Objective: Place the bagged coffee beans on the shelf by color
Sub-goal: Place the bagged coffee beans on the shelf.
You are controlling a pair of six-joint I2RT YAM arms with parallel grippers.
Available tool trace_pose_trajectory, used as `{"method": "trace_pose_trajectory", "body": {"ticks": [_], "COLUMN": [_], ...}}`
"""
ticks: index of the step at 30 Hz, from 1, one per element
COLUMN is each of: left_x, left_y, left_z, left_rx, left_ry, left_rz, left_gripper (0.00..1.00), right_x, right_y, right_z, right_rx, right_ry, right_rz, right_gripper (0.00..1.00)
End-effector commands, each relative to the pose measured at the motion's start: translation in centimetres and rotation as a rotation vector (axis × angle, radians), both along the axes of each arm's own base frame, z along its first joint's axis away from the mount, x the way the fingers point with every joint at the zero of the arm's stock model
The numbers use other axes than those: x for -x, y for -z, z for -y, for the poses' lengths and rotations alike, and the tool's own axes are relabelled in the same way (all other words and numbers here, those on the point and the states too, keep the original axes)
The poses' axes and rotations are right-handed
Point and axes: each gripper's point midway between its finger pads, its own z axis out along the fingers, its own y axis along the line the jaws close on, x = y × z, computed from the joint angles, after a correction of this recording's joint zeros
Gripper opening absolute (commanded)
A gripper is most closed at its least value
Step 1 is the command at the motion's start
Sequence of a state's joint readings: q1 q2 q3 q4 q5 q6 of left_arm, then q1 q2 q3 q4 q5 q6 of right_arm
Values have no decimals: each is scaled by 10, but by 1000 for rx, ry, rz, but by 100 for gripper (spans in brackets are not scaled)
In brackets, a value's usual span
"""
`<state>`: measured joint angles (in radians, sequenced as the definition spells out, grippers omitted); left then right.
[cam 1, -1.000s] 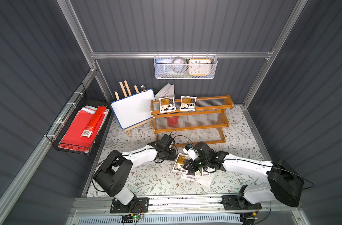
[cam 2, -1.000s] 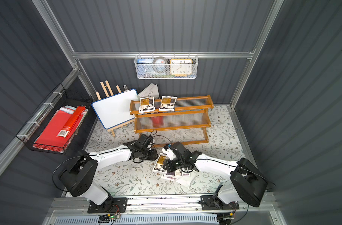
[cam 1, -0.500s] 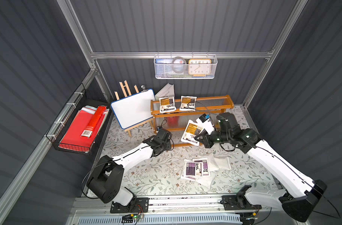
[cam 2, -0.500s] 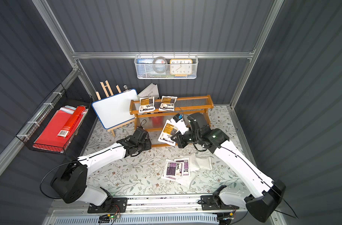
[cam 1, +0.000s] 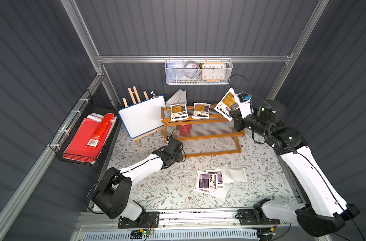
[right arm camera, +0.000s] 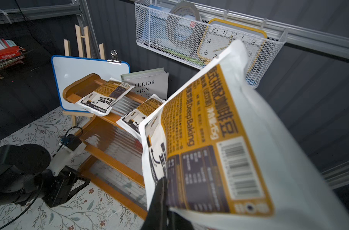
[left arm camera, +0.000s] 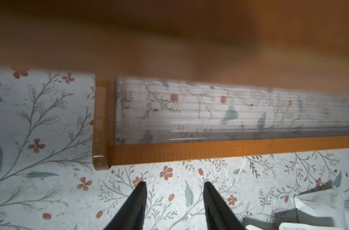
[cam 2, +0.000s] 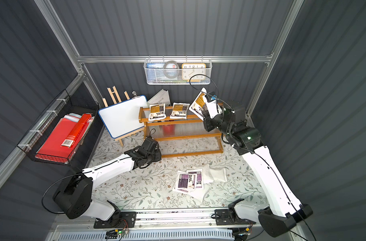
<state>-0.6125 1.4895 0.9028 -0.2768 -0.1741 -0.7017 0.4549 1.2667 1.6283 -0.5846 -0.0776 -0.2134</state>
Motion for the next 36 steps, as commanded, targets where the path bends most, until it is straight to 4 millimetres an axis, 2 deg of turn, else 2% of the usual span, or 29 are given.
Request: {"method": "trace_pose_trajectory", "body": {"ticks": [1,4,9,14,20,24,29,36], "left_x": [2,3,2,2,4,7,9,10], "left_y": [-6,-6,-5,-3,0,0,0,3], "left_z": [-8,-8,-9,-9,-10,-14,-17,-17], "left_rx": [4,9,2,-4,-10,-18,-24,-25], "left_ry": [-31,-31,-30,-25,-22,-26,-34,-33], "left_rz": [16,13,13,5,-7,-5,-3,-12], "left_gripper": [51,51,51,51,51,51,51,51], "right_x": [-13,-23,-30,-39,-76,-91,-98,-94], "right_y": [-15,-11,14,27,60,64,74,91], "right_z": [5,8,6,11,17,16,17,20], "right_rx": [-24,-94,-161,-207,-209,-230,-218,-193], "right_ry": [-3,-62,-205,-287,-221,-204,-191,-185], "right_rz": [29,-59,-250,-343,-440,-449,-485,-537], "right_gripper": [0,0,0,0,0,0,0,0]}}
